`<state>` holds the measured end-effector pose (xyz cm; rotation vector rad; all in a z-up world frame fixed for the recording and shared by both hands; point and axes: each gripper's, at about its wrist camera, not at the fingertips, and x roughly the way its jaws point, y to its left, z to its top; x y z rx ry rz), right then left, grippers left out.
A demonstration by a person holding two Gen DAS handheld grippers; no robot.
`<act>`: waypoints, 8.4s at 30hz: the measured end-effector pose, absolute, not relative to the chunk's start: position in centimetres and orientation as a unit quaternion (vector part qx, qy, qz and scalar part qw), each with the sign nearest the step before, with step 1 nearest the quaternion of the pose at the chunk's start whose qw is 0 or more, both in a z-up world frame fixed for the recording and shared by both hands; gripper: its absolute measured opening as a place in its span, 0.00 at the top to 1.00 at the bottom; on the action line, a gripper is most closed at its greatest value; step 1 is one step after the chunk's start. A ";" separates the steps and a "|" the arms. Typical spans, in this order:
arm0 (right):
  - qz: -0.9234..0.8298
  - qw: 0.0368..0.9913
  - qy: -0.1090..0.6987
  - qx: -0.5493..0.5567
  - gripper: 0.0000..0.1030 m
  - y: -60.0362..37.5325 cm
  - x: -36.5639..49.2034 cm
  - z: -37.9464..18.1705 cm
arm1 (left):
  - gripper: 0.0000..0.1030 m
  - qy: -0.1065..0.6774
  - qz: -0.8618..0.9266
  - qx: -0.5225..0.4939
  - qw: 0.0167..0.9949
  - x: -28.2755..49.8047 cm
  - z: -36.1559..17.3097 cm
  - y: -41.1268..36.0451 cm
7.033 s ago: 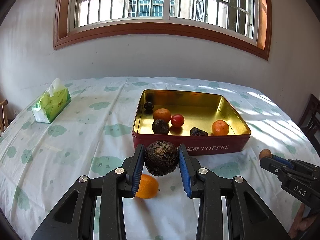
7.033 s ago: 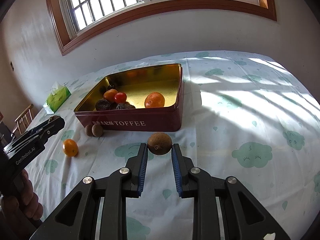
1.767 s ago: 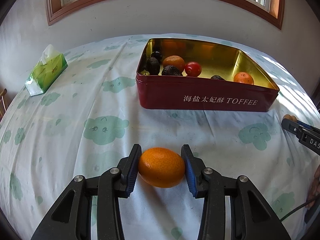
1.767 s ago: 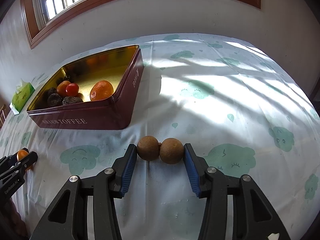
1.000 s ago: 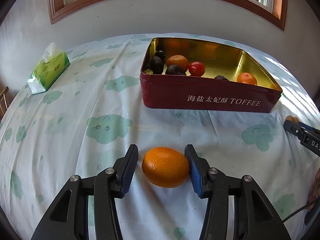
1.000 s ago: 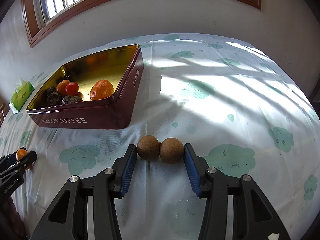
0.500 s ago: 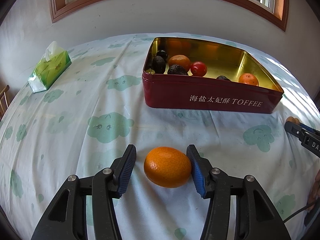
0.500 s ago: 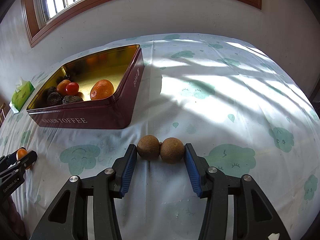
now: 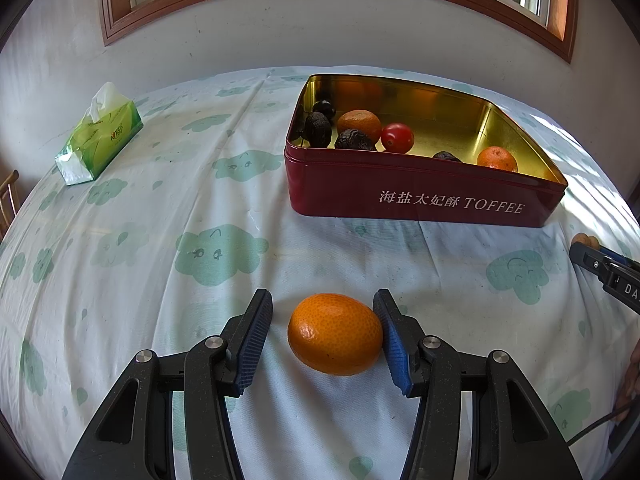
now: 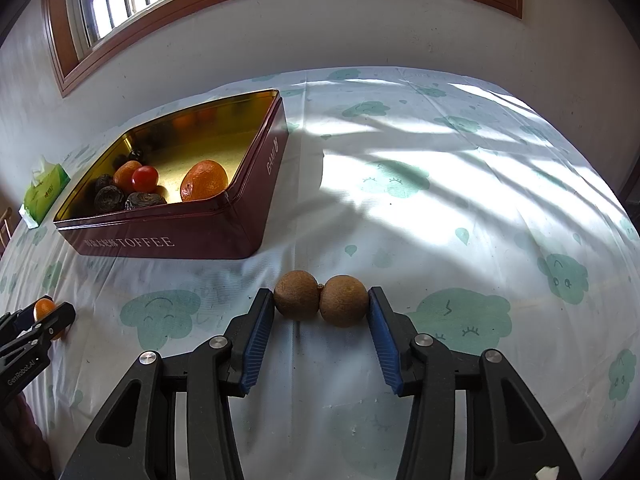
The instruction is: Organize fruits
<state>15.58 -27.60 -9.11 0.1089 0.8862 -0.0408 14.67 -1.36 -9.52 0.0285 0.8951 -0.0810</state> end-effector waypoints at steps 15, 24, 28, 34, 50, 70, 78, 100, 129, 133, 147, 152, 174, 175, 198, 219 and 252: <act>-0.020 0.902 0.428 0.053 0.56 -27.6 15.6 -9.1 | 0.47 0.433 -0.039 0.014 0.901 14.7 -9.5 -1.4; -0.018 0.902 0.428 0.055 0.56 -27.7 15.6 -9.1 | 0.47 0.433 -0.038 0.014 0.901 14.7 -9.5 -1.4; -0.009 0.904 0.424 0.060 0.57 -27.7 15.4 -9.0 | 0.47 0.432 -0.038 0.014 0.901 14.6 -9.5 -1.3; 0.004 0.908 0.415 0.058 0.57 -27.3 14.6 -8.7 | 0.59 0.420 -0.039 0.022 0.907 14.2 -9.1 -1.5; 0.038 0.917 0.390 0.072 0.57 -27.2 12.2 -6.8 | 0.59 0.394 -0.049 0.002 0.918 13.7 -7.3 -0.7; 0.083 0.934 0.343 0.052 0.57 -23.3 17.7 -2.8 | 0.59 0.329 -0.059 0.034 0.942 20.7 -1.2 -2.8; 0.087 0.931 0.351 0.048 0.57 -22.2 20.0 -3.8 | 0.59 0.330 -0.056 0.045 0.941 23.0 -2.0 -3.4; 0.088 0.928 0.358 0.046 0.57 -21.1 23.1 -5.3 | 0.59 0.339 -0.058 0.043 0.938 26.4 -4.5 -3.2; 0.087 0.933 0.347 0.045 0.56 -20.8 24.6 -6.6 | 0.59 0.334 -0.062 0.034 0.940 28.4 -5.8 -2.8; 0.087 0.934 0.344 0.043 0.56 -20.6 24.7 -6.7 | 0.54 0.329 -0.060 0.040 0.942 28.4 -5.6 -3.1; 0.085 0.940 0.324 0.062 0.50 -21.1 24.5 -6.4 | 0.36 0.311 -0.054 0.034 0.948 28.1 -5.5 -3.0; 0.084 0.942 0.320 0.062 0.50 -21.2 24.3 -6.3 | 0.36 0.304 -0.055 0.030 0.951 27.9 -5.5 -2.9; 0.086 0.940 0.319 0.080 0.42 -20.7 19.2 -5.6 | 0.30 0.282 -0.045 0.023 0.958 22.8 -4.1 -2.5; 0.087 0.940 0.319 0.082 0.42 -20.7 18.8 -5.6 | 0.30 0.282 -0.044 0.025 0.958 22.3 -4.0 -2.6; 0.092 0.939 0.325 0.067 0.32 -18.4 11.1 -6.1 | 0.24 0.313 -0.035 0.016 0.949 12.8 -5.9 -1.3; 0.083 0.938 0.331 0.061 0.27 -18.0 11.1 -6.8 | 0.22 0.330 -0.014 0.003 0.944 12.6 -6.6 -0.5; 0.081 0.940 0.327 0.047 0.26 -17.7 10.9 -6.6 | 0.16 0.319 -0.012 0.004 0.948 12.2 -6.3 -0.4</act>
